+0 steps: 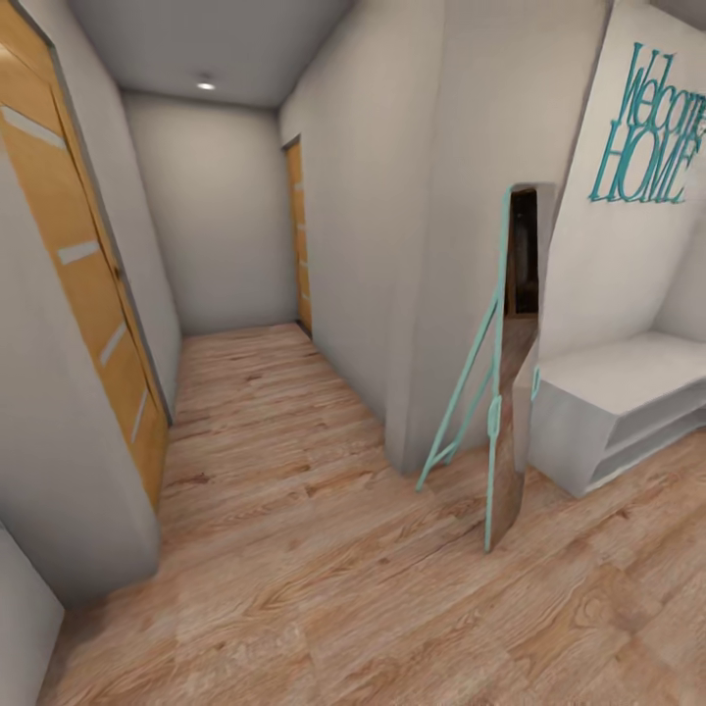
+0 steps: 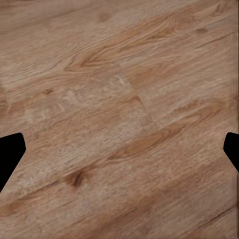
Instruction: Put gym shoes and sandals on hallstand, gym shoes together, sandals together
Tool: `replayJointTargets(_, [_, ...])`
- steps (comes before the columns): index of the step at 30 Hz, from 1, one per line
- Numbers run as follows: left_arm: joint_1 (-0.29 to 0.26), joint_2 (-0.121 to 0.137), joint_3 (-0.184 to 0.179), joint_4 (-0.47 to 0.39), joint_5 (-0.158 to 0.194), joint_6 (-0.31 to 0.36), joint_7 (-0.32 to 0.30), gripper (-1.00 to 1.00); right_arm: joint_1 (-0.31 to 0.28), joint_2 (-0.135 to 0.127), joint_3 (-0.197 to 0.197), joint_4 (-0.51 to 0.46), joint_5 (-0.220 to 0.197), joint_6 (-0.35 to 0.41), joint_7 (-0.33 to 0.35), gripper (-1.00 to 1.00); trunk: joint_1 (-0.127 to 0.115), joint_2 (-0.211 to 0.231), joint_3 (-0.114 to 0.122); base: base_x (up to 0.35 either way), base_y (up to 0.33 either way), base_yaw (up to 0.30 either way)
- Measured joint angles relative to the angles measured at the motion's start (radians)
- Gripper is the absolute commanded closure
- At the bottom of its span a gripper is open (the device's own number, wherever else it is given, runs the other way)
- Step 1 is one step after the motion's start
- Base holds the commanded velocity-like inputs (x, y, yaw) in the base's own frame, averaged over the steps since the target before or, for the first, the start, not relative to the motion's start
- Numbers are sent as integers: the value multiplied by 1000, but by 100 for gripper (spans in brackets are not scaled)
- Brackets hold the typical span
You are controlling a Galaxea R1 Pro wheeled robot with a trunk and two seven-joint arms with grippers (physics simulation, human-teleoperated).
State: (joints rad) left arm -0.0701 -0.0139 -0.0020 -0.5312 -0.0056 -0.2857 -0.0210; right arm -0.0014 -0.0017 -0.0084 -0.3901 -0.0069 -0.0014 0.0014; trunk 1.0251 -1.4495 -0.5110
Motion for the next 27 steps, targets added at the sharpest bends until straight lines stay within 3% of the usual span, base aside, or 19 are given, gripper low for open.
replayJointTargets(27, [0, 0, 0, 0, -2, 0, -1, -100, 0, -1, 0, 1, 0, 0, 0, -100, 0, 0, 0, 0, 0, -289])
